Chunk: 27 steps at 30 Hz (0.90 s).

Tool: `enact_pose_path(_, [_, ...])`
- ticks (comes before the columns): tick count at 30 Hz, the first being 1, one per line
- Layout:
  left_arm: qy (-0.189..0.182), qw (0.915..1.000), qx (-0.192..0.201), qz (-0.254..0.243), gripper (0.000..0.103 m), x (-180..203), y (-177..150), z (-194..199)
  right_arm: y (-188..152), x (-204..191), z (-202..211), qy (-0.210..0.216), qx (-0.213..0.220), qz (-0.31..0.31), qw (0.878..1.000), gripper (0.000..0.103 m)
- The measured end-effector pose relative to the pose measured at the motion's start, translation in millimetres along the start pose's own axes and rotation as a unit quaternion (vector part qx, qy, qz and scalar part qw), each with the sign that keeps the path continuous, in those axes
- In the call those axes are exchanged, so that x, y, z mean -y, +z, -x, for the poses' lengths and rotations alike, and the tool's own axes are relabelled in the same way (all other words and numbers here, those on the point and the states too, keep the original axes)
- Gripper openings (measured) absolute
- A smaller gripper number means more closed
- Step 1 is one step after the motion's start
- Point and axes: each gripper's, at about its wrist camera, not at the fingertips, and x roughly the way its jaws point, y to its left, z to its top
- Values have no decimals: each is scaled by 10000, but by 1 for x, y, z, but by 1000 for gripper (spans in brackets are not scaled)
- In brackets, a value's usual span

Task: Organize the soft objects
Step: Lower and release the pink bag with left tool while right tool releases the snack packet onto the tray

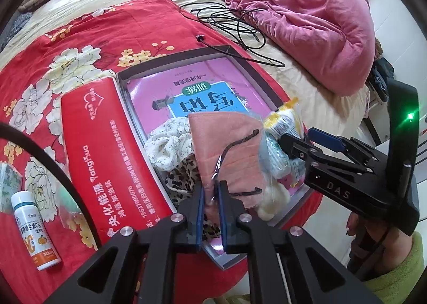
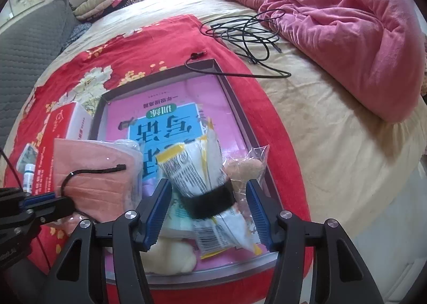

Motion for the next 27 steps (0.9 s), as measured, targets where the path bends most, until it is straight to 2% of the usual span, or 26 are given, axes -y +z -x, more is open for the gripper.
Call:
enact_pose_path(11, [30,10000,56,-7,13,-2,3,5,-2,-4,8,-42,42,50,10000,62])
enact_pose_path(16, [116,9999,96,16,24,-5,3,8,-3,-2,15,-44,92,1,9999,62])
enact_pose_path(18, [152,9998,156,43,35,-6,5,11,-3,-2,17,-55,117,-10,9999,62])
enact_pose_path(27, [178,9995,265,-6,36,-6,8,20,-3,-3,23,-53,156,-30,9999,62])
